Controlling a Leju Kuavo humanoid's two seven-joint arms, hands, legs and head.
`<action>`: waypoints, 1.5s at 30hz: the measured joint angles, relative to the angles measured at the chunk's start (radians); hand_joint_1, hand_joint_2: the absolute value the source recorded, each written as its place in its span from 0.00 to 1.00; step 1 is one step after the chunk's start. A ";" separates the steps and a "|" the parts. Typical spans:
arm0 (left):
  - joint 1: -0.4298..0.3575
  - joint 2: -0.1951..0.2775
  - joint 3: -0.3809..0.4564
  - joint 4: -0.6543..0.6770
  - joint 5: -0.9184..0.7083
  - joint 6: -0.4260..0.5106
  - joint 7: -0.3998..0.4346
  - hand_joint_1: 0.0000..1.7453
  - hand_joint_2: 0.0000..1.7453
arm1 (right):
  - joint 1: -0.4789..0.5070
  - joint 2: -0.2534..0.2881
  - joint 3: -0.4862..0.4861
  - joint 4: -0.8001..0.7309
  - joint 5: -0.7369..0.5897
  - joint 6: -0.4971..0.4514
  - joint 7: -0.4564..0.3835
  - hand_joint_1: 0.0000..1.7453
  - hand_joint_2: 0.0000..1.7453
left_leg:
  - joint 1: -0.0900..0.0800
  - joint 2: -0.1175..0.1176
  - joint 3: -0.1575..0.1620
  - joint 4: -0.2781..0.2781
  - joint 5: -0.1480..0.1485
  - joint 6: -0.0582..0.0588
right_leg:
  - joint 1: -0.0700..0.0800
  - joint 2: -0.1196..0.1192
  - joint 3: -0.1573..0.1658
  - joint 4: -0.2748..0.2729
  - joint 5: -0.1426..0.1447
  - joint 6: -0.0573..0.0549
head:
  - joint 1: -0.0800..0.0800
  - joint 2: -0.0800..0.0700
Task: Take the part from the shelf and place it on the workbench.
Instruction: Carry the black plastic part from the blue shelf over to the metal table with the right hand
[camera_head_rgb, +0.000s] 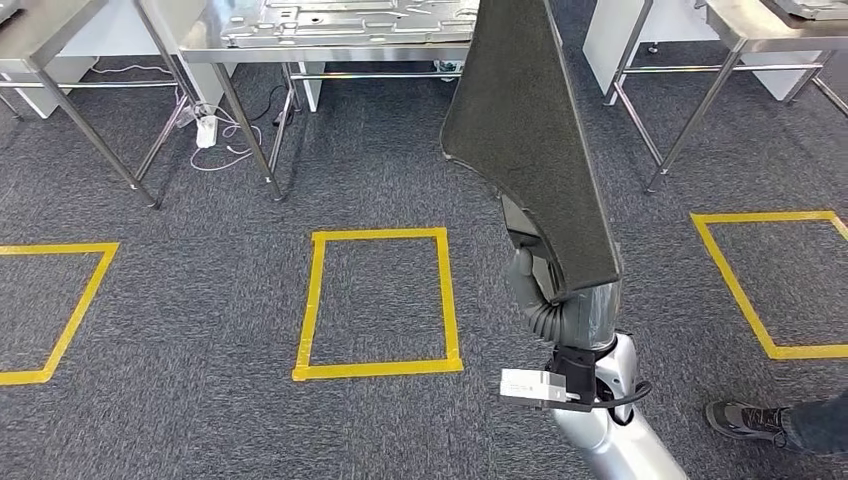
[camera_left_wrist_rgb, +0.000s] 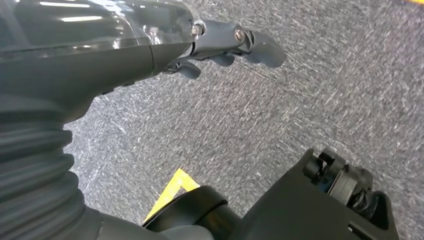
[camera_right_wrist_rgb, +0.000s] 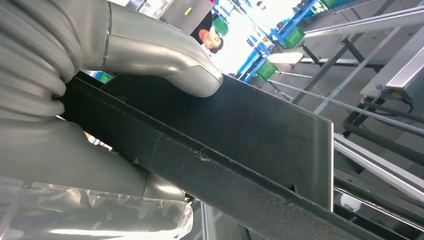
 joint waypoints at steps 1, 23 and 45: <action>0.002 0.000 -0.001 0.000 0.000 0.000 0.000 0.00 1.00 | 0.000 0.000 0.000 0.000 0.000 0.000 0.000 0.96 1.00 | -0.002 -0.004 0.012 -0.033 0.003 0.004 | 0.001 0.002 0.000 -0.001 -0.002 0.005 | 0.000 0.000; 0.009 0.000 -0.001 -0.001 0.002 0.002 -0.007 0.00 1.00 | 0.014 0.005 0.000 0.007 0.001 -0.005 0.000 0.96 1.00 | 0.010 0.006 0.027 0.129 -0.089 -0.020 | -0.005 -0.016 -0.058 0.002 0.045 -0.011 | 0.029 0.000; 0.011 0.001 -0.001 -0.002 0.001 0.002 -0.009 0.00 1.00 | 0.023 0.008 0.000 0.008 0.002 -0.008 0.000 0.96 1.00 | 0.014 0.001 0.063 -0.054 -0.039 0.014 | -0.006 -0.014 -0.110 0.081 0.028 0.036 | 0.051 0.000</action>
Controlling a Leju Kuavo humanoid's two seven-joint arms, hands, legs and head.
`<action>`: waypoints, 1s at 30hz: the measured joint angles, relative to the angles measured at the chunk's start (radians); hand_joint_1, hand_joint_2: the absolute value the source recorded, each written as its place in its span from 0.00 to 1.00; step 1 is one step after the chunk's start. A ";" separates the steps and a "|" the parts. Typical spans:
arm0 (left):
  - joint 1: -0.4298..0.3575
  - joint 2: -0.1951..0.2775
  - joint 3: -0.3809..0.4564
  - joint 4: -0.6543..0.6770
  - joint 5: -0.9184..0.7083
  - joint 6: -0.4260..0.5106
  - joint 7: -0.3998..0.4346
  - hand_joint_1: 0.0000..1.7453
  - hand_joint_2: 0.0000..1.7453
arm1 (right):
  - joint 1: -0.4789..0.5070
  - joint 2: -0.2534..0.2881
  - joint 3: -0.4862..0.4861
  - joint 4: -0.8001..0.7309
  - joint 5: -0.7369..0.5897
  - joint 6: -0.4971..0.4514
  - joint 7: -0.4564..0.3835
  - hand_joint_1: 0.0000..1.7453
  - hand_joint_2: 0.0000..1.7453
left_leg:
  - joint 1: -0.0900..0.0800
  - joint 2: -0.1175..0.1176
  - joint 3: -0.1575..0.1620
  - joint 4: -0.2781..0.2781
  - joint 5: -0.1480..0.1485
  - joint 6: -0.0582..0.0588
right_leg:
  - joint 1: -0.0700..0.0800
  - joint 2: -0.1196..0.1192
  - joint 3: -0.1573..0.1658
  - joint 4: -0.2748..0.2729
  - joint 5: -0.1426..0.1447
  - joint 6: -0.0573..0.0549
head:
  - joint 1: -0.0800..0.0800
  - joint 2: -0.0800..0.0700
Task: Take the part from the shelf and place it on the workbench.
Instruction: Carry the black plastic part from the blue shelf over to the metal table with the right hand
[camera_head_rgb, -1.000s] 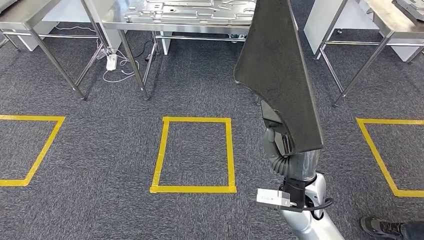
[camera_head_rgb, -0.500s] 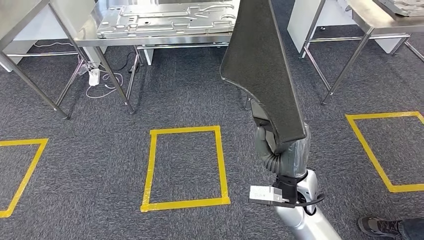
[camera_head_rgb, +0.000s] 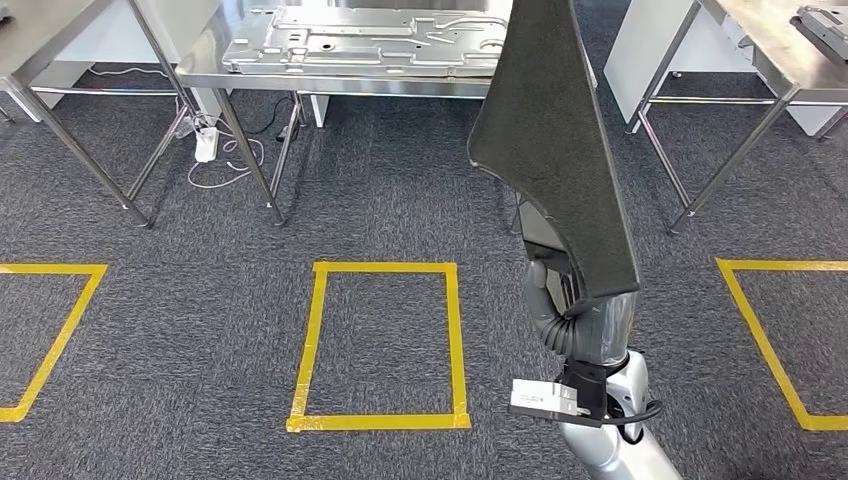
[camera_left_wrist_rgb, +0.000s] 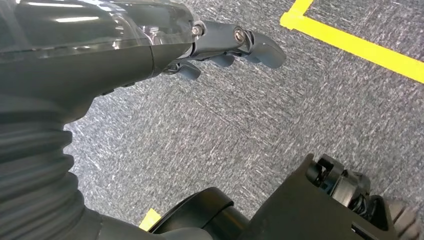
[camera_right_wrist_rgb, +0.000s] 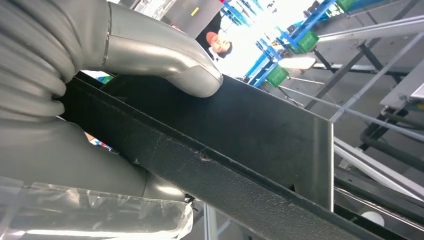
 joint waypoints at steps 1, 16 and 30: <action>0.001 0.000 0.000 0.000 0.000 0.000 0.000 0.00 1.00 | 0.000 0.000 0.000 0.000 0.000 0.000 0.000 0.96 1.00 | 0.000 0.000 0.007 -0.001 -0.008 -0.007 | 0.003 -0.003 0.012 -0.043 0.024 -0.002 | 0.003 0.000; -0.009 0.002 0.001 -0.001 0.001 0.003 0.001 0.00 1.00 | 0.001 0.005 0.001 0.000 0.004 0.000 0.000 0.96 1.00 | -0.015 0.005 -0.090 0.058 0.044 -0.021 | 0.011 0.006 0.118 -0.075 -0.032 -0.048 | -0.050 0.000; -0.002 -0.001 0.000 -0.001 -0.006 -0.001 0.002 0.00 1.00 | 0.012 0.006 -0.003 -0.002 0.007 0.000 -0.001 0.96 1.00 | 0.002 0.004 -0.017 -0.004 0.017 -0.001 | -0.005 0.000 -0.006 0.041 -0.002 0.006 | -0.001 0.000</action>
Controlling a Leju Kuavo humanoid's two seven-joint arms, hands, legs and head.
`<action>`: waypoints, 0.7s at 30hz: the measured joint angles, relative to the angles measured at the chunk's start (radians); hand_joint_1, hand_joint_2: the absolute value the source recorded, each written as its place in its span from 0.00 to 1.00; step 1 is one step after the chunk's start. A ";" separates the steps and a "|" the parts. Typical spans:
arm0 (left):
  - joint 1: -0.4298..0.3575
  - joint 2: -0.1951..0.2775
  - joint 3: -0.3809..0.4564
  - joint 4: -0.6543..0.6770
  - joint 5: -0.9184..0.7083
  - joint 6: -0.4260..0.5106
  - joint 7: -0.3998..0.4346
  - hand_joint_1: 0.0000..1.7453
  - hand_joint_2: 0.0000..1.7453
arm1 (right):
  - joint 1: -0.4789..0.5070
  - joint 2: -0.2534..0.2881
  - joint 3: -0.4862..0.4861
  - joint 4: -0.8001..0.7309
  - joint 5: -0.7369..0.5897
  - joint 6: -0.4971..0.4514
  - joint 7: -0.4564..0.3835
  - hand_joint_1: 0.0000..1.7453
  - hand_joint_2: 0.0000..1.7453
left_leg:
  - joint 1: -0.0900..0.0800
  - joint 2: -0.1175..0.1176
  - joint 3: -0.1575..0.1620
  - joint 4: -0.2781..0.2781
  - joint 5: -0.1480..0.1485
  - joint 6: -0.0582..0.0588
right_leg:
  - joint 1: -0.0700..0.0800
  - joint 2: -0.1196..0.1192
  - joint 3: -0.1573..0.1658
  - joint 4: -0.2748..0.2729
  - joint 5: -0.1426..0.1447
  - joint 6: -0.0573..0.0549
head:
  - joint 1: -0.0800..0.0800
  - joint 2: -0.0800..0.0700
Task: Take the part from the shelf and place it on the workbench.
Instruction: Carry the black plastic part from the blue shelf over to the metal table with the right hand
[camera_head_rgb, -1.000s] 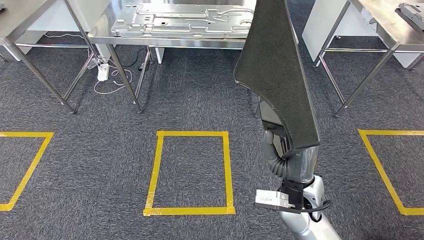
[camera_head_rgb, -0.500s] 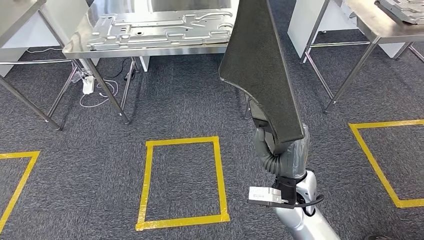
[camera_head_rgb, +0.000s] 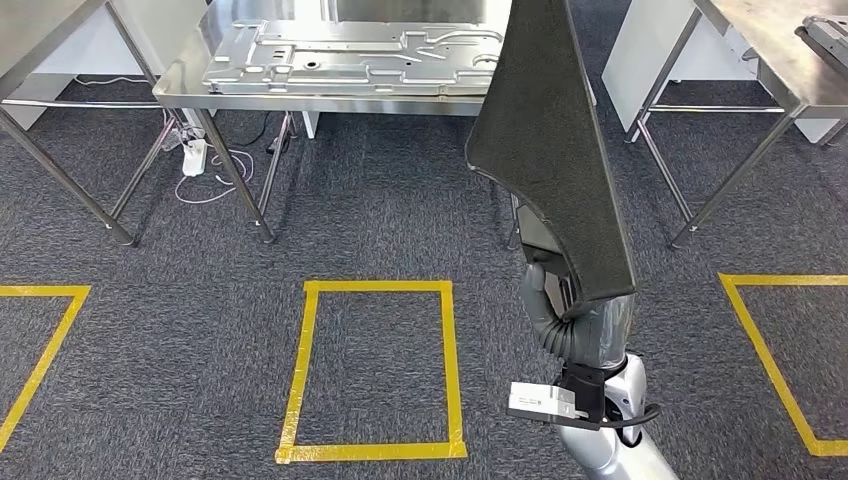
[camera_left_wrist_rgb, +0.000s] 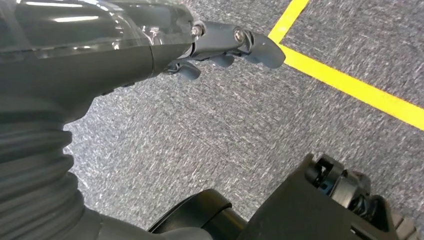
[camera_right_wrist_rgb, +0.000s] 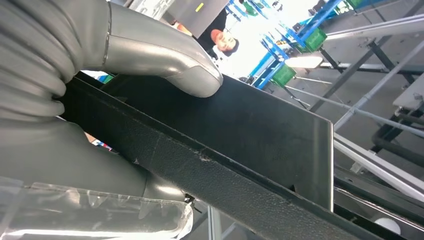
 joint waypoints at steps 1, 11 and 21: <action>0.001 0.000 0.000 0.000 -0.001 0.000 0.000 0.00 1.00 | -0.001 0.000 0.000 0.000 0.000 0.000 0.000 0.96 1.00 | 0.000 0.000 0.008 0.000 -0.008 -0.007 | 0.000 -0.001 0.027 -0.059 0.023 0.001 | 0.003 0.000; -0.013 0.004 0.000 -0.002 -0.004 0.000 -0.002 0.00 1.00 | -0.002 0.001 -0.007 -0.003 0.003 0.000 -0.001 0.96 1.00 | -0.004 0.001 -0.116 0.262 -0.114 -0.038 | -0.001 -0.002 0.099 -0.120 -0.015 -0.047 | -0.039 0.000; -0.007 0.005 0.000 0.000 -0.005 -0.002 -0.002 0.00 1.00 | -0.003 0.001 -0.006 -0.003 0.009 0.000 -0.001 0.96 1.00 | -0.007 -0.004 -0.048 0.018 0.025 -0.012 | 0.004 0.003 0.146 -0.125 -0.061 -0.012 | -0.050 0.000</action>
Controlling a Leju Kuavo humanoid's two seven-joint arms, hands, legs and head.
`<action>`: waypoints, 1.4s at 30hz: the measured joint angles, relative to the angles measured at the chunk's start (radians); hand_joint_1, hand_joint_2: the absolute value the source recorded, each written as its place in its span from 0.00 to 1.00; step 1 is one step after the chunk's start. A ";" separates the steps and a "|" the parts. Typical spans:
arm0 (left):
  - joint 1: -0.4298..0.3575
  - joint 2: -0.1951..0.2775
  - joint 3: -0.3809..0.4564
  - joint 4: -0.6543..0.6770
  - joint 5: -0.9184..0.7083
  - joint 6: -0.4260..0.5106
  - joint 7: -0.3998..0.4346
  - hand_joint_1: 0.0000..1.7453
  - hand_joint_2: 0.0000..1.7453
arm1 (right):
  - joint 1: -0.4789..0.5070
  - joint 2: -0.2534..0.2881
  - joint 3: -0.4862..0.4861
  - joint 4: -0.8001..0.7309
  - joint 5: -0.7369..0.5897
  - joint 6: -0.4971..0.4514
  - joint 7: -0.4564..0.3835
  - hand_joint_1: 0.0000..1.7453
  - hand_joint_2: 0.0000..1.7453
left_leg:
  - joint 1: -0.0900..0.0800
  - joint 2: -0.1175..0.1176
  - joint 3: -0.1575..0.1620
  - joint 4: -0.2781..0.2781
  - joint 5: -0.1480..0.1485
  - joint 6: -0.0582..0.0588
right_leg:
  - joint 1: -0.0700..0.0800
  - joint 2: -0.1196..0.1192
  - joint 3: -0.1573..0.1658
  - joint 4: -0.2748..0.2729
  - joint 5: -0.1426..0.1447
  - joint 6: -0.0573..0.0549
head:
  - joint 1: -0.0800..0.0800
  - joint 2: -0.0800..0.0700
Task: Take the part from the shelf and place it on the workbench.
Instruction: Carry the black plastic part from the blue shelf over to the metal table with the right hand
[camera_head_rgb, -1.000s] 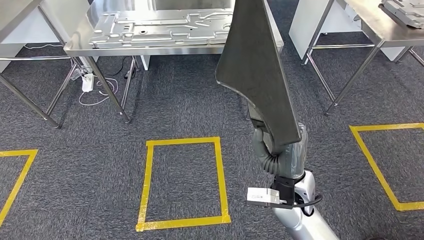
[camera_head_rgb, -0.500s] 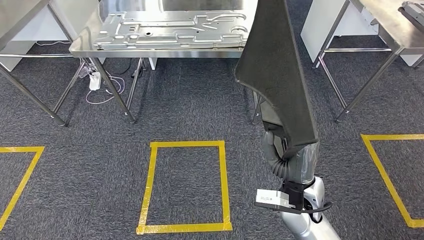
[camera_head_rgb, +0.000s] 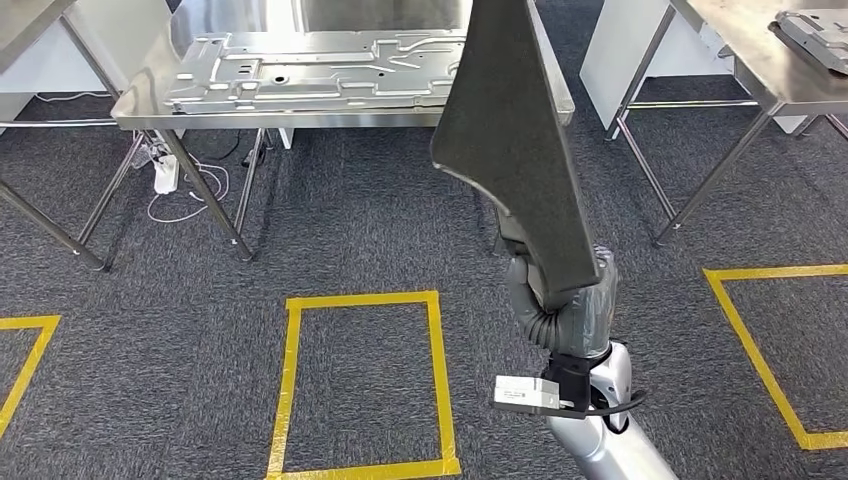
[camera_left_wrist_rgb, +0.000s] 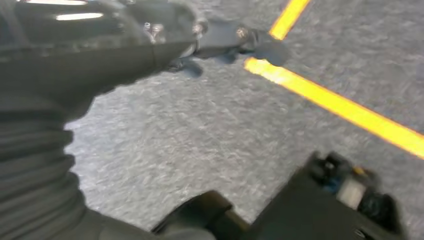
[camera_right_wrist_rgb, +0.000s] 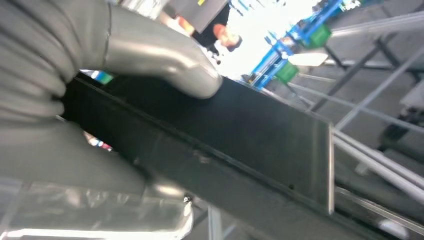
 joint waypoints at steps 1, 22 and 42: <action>0.000 0.000 0.000 0.000 0.000 0.000 0.000 0.00 1.00 | -0.001 0.000 0.000 0.000 0.000 0.000 0.000 0.96 1.00 | 0.002 0.000 0.005 -0.003 -0.002 0.006 | 0.000 -0.001 -0.006 0.015 -0.009 0.003 | 0.003 0.000; -0.009 -0.001 0.000 -0.001 0.001 -0.002 0.000 0.00 1.00 | 0.012 0.002 0.000 -0.001 0.003 0.000 0.000 0.96 1.00 | 0.000 0.002 -0.081 0.268 -0.134 -0.022 | 0.000 -0.003 -0.039 0.009 0.031 -0.037 | 0.016 0.000; 0.014 -0.001 0.000 0.001 0.000 -0.008 -0.002 0.00 1.00 | 0.018 0.007 -0.001 -0.002 0.012 0.000 0.001 0.96 1.00 | 0.006 -0.007 0.111 -0.018 -0.089 0.001 | 0.005 -0.005 -0.140 0.049 0.095 0.006 | 0.059 0.000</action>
